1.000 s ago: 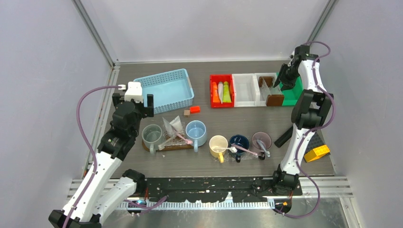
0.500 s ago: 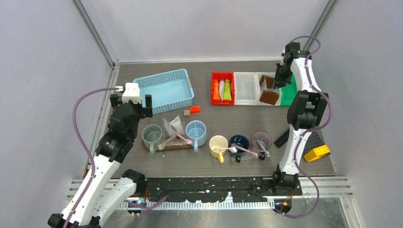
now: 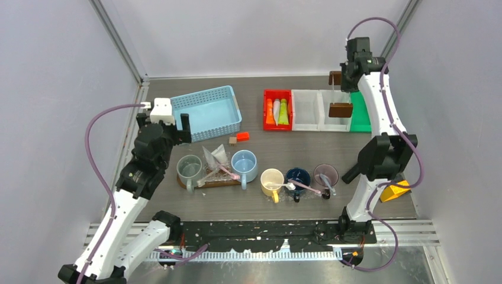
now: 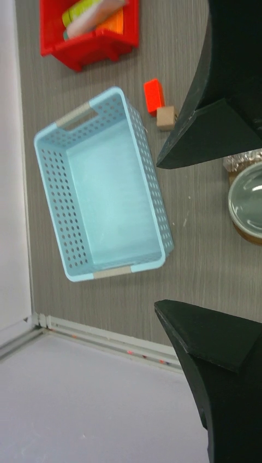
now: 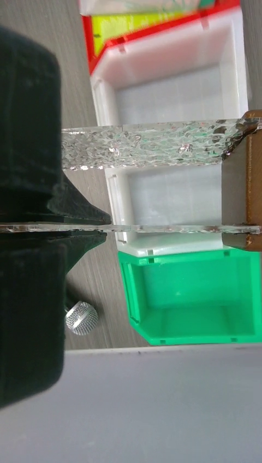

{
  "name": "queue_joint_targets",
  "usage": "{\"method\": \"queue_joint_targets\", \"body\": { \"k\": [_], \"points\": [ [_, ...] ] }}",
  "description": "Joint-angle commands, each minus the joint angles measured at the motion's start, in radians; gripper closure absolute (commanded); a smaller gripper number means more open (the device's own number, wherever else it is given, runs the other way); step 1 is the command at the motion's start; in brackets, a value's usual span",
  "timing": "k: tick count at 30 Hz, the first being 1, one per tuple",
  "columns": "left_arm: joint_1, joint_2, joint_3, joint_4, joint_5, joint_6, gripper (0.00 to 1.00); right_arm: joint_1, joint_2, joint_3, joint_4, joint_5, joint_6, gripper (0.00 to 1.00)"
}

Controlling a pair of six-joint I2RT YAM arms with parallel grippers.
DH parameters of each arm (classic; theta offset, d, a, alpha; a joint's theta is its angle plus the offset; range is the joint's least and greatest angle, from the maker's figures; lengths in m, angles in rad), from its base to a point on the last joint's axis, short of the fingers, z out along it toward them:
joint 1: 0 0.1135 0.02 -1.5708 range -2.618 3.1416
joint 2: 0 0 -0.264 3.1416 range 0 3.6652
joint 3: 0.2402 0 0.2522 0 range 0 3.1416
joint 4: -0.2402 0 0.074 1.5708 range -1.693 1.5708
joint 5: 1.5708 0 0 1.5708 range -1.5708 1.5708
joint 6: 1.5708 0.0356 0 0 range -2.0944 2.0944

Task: Prepare toiletry sets of a toothbrush and toothpaste on the tray
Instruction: Pick up the toothpaste holder from the storage box.

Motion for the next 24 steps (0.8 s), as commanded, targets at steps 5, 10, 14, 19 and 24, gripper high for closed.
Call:
{"method": "queue_joint_targets", "body": {
  "k": [5, 10, 14, 19, 24],
  "points": [
    [-0.003, 0.121, 0.252, -0.119, 0.208, -0.205, 0.07, 0.228, -0.299, -0.193, 0.245, 0.134, -0.129, 0.99],
    [-0.003, 0.205, 0.369, -0.159, 0.370, -0.338, 0.07, 0.338, -0.455, -0.351, 0.373, 0.090, -0.144, 0.99],
    [-0.003, 0.295, 0.455, -0.158, 0.492, -0.473, 0.07, 0.436, -0.543, -0.469, 0.478, 0.096, -0.183, 0.99],
    [-0.018, 0.445, 0.542, -0.120, 0.615, -0.639, 0.08, 0.567, -0.599, -0.575, 0.607, 0.149, -0.251, 0.99],
    [-0.100, 0.565, 0.598, -0.070, 0.601, -0.727, 0.09, 0.670, -0.607, -0.634, 0.686, 0.238, -0.310, 0.99]
  ]
}}
